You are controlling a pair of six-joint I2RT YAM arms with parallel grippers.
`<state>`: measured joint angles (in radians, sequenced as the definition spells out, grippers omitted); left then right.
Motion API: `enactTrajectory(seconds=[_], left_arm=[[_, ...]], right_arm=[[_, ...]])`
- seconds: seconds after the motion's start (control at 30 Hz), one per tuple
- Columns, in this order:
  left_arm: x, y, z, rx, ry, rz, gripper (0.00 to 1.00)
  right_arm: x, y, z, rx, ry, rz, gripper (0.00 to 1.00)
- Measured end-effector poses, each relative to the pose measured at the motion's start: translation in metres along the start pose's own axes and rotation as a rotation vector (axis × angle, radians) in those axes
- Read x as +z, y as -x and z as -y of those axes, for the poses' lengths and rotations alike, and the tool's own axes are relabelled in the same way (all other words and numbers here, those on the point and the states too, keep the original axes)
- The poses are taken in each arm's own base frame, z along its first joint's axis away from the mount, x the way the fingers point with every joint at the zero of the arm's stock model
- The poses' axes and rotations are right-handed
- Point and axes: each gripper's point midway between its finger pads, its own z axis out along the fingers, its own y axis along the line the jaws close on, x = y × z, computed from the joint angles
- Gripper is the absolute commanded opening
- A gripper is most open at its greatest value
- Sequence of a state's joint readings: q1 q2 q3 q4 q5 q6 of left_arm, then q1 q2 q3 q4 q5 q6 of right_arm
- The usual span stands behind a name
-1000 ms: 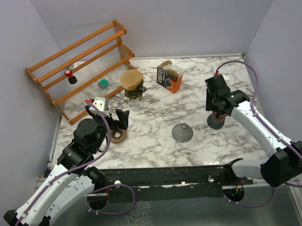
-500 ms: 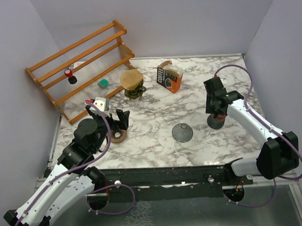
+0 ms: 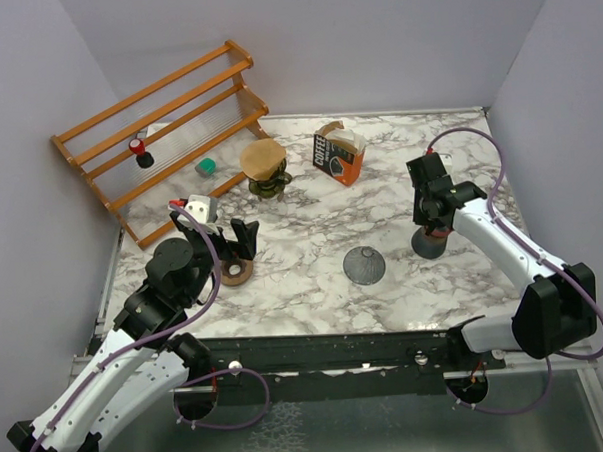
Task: Place the coffee filter in the dripper
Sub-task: Pick up the coffee server from the center of the board, then place the coffee server at the center of the board.
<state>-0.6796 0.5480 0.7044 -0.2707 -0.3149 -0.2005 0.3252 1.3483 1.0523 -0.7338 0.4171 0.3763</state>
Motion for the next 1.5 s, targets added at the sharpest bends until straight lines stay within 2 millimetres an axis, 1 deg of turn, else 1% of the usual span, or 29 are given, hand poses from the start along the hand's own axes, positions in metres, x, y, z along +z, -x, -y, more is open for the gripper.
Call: enactTrajectory(seconds=[0.1, 0.4, 0.47, 0.57, 0.7, 0.8, 0.93, 1.0, 1.07, 1.17, 1.23, 1.3, 1.37, 1.43, 1.5], left_arm=[[0.000, 0.000, 0.000, 0.000, -0.001, 0.000, 0.99], [0.000, 0.000, 0.000, 0.000, -0.001, 0.000, 0.99], [0.000, 0.000, 0.000, 0.000, -0.001, 0.000, 0.99], [0.000, 0.000, -0.001, 0.000, 0.001, 0.000, 0.99], [0.000, 0.000, -0.001, 0.000, 0.003, 0.000, 0.99], [0.001, -0.001, -0.002, 0.000, 0.006, -0.003, 0.99], [0.003, -0.003, -0.002, 0.003, 0.008, -0.015, 0.99], [0.005, -0.005, -0.003, 0.004, 0.012, -0.020, 0.99], [0.006, -0.006, -0.004, 0.005, 0.018, -0.024, 0.99], [0.008, -0.008, -0.007, 0.007, 0.031, -0.032, 0.99], [0.009, -0.009, -0.008, 0.008, 0.036, -0.037, 0.99], [0.010, -0.010, -0.009, 0.008, 0.041, -0.041, 0.99], [0.011, -0.011, -0.010, 0.009, 0.044, -0.045, 0.99], [0.012, -0.012, -0.011, 0.010, 0.047, -0.049, 0.99], [0.013, -0.012, -0.011, 0.010, 0.050, -0.052, 0.99]], right_arm=[[0.000, 0.000, 0.000, 0.001, 0.000, 0.001, 0.01], [-0.003, 0.005, -0.005, 0.009, 0.024, 0.006, 0.01], [-0.007, 0.012, -0.009, 0.014, 0.051, 0.019, 0.01], [-0.019, 0.030, -0.017, 0.024, 0.102, 0.059, 0.01], [-0.041, 0.056, -0.026, 0.036, 0.183, 0.130, 0.01], [-0.058, 0.072, -0.036, 0.032, 0.260, 0.170, 0.01], [-0.077, 0.086, -0.053, 0.007, 0.348, 0.209, 0.01], [-0.089, 0.091, -0.064, -0.017, 0.384, 0.231, 0.01], [-0.104, 0.094, -0.079, -0.054, 0.427, 0.258, 0.01], [-0.134, 0.094, -0.108, -0.121, 0.513, 0.301, 0.01], [-0.153, 0.091, -0.129, -0.169, 0.573, 0.322, 0.01], [-0.168, 0.085, -0.146, -0.217, 0.621, 0.334, 0.01], [-0.180, 0.073, -0.166, -0.286, 0.672, 0.333, 0.01], [-0.185, 0.062, -0.182, -0.344, 0.701, 0.324, 0.01], [-0.187, 0.046, -0.199, -0.417, 0.724, 0.307, 0.01]])
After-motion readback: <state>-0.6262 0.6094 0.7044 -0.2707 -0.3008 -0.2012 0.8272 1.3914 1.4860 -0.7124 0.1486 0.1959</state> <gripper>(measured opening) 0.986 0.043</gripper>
